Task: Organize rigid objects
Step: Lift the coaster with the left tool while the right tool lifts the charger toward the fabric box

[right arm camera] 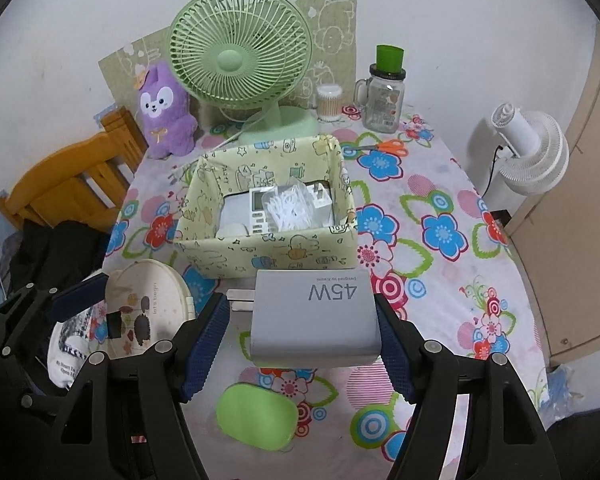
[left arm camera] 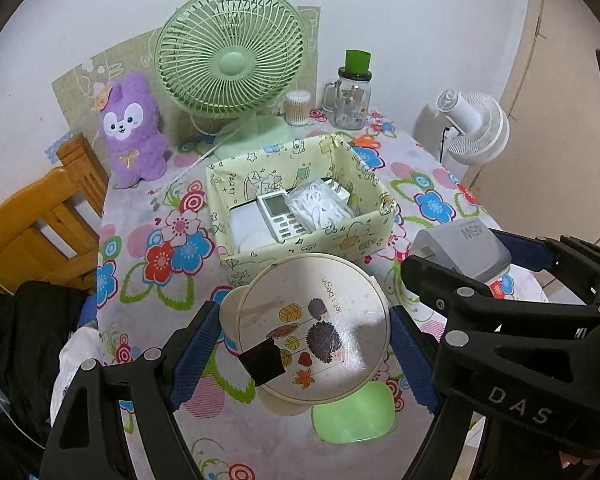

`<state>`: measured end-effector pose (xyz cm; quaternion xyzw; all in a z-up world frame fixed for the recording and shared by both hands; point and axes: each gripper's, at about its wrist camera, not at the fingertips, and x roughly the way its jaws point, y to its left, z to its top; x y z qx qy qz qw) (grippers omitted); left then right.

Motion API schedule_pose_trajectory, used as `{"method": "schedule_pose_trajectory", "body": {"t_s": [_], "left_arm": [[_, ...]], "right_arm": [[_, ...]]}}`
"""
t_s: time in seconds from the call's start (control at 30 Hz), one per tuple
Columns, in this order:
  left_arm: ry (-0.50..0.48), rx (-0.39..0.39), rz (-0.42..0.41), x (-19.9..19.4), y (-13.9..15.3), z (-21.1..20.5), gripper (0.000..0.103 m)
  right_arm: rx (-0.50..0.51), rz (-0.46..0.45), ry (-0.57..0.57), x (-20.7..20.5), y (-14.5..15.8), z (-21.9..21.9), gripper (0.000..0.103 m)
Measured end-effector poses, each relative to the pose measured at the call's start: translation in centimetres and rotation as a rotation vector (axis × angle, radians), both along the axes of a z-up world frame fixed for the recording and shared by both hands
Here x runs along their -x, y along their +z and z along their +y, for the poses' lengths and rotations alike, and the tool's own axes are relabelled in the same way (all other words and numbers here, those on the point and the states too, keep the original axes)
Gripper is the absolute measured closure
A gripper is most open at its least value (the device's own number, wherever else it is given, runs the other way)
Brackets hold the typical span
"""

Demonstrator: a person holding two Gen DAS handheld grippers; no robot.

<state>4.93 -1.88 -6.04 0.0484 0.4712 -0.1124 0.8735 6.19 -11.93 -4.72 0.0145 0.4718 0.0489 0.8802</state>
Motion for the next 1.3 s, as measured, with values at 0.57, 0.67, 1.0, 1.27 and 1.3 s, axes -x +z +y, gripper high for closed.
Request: {"method": "schedule_pose_trajectory", "body": {"t_s": [0.57, 0.67, 1.0, 1.27, 1.3], "left_arm": [[0.064, 0.017, -0.002, -2.5, 0.4, -0.6, 0.018], [0.076, 0.02, 0.001, -3.0, 0.3, -0.6, 0.018], [0.139, 0.025, 0.016, -5.5, -0.5, -0.5, 0.018], [0.195, 0.008, 0.042, -7.4, -1.5, 0.4, 0.018], [0.198, 0.004, 0.045, -7.7, -1.6, 0.5, 0.018]], "right_arm": [[-0.003, 0.018, 0.05, -3.4, 0.6, -0.7, 0.03], [0.001, 0.021, 0.072, -4.2, 0.5, -0.7, 0.03], [-0.009, 0.046, 0.14, -7.4, -0.3, -0.9, 0.03], [-0.024, 0.069, 0.193, -10.2, -1.5, -0.5, 0.03], [-0.026, 0.071, 0.198, -10.5, -1.6, -0.4, 0.03]]}}
